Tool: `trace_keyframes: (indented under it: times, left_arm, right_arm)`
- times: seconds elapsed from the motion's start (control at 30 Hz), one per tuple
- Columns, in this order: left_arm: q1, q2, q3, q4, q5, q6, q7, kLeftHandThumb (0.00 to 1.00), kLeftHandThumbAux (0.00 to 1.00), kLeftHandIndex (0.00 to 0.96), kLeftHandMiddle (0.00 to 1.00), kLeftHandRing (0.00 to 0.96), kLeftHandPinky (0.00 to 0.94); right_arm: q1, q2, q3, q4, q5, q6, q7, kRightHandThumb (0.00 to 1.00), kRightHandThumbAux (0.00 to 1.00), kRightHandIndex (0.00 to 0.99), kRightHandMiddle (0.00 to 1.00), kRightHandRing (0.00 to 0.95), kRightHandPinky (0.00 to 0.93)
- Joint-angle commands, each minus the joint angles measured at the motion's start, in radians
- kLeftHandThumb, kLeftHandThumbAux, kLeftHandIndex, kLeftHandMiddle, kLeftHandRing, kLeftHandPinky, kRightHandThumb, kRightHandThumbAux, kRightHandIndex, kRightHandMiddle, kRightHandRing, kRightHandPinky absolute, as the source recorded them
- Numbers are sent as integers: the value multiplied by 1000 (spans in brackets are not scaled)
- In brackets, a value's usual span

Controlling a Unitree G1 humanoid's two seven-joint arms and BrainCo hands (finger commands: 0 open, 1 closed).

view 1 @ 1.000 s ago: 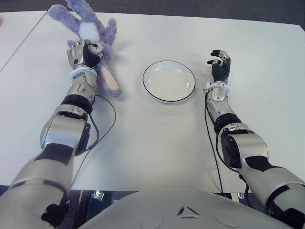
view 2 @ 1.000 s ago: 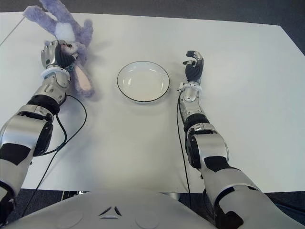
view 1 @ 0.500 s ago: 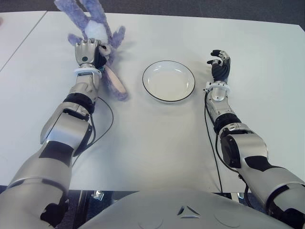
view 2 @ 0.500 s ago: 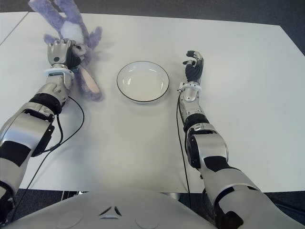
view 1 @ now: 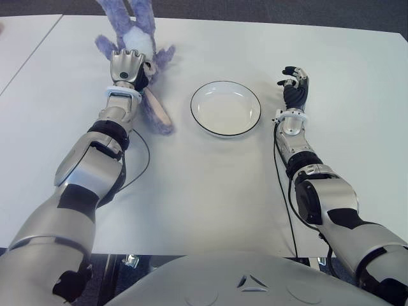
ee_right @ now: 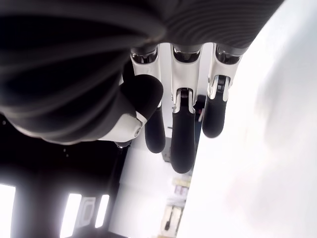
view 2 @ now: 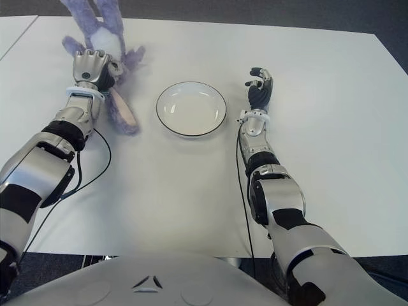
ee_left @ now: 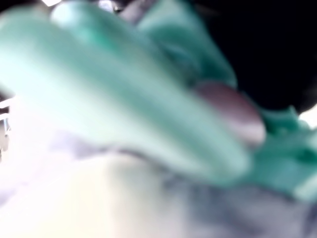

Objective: Put the doll into the plate.

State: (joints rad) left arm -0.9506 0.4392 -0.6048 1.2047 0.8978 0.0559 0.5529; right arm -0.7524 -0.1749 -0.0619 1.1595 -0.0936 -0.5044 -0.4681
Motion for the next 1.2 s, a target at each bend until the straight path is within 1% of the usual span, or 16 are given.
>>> trace_keyframes:
  times: [0.03,0.07,0.17,0.23,0.3,0.4,0.53,0.7,0.77,0.83,0.9,1.07,1.2]
  left_arm:
    - [124,-5,-133,-120,93,-31,-169,408,819,702,829,824,828]
    - [127,2,-136,-132,95,-30,-167,407,821,702,830,825,830]
    - [148,55,-127,-233,92,-29,-167,400,826,704,834,829,835]
    - [168,110,-118,-346,101,-17,-190,379,838,705,840,835,842]
    - [183,146,-111,-428,111,-7,-214,377,837,705,842,837,846]
    - [211,209,-91,-585,130,6,-268,374,840,707,848,845,855]
    - [237,248,-67,-687,135,12,-311,371,845,705,852,852,863]
    - [261,295,-36,-785,143,8,-345,373,852,707,863,866,877]
    - [277,324,-14,-862,148,14,-371,374,853,710,866,867,874]
    - [288,339,2,-913,150,21,-392,377,852,717,871,867,875]
    - [296,344,15,-939,148,23,-396,379,851,723,875,868,877]
    - [320,348,52,-991,128,16,-380,412,830,755,892,871,882]
    - [337,352,98,-1053,109,7,-354,451,805,771,893,868,876]
  right_arm:
    - [345,106,15,168,-30,-8,-10,1000,666,294,310,463,266]
    - [345,107,15,168,-30,-9,-10,1000,666,295,310,462,266]
    - [346,108,10,168,-25,-13,-5,1000,666,299,310,462,269]
    - [346,109,8,168,-23,-15,-3,1000,666,303,312,462,276]
    - [346,111,8,168,-23,-15,-5,1000,666,305,314,462,278]
    - [345,112,12,168,-28,-11,-13,1000,666,308,317,462,271]
    - [344,112,14,169,-31,-7,-15,1000,666,307,318,462,270]
    - [343,112,16,170,-32,-6,-14,1000,666,300,318,462,287]
    - [344,111,19,170,-37,-9,-20,1000,666,299,318,463,296]
    - [343,111,21,171,-39,-7,-23,1000,666,298,319,463,298]
    - [341,112,22,172,-40,-3,-23,1000,666,297,319,464,297]
    - [340,113,23,172,-39,4,-21,1000,666,293,319,464,297]
    - [337,113,23,174,-38,12,-17,1000,665,292,320,465,301]
